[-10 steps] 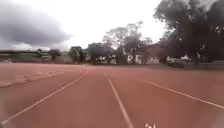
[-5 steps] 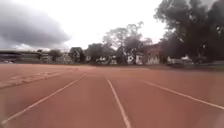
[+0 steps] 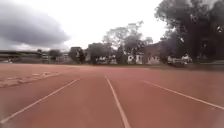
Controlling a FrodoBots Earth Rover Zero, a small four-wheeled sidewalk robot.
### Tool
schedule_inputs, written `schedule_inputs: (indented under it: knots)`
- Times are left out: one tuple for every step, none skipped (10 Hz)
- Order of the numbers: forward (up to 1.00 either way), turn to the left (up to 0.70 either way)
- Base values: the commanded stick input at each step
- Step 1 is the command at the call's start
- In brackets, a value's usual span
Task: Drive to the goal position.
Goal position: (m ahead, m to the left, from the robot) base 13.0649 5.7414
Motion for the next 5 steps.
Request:
schedule_inputs:
  knots:
    - [0.45, 0.00]
    - [0.45, 0.00]
    - [0.45, 0.00]
    - [0.45, 0.00]
    - [0.45, 0.00]
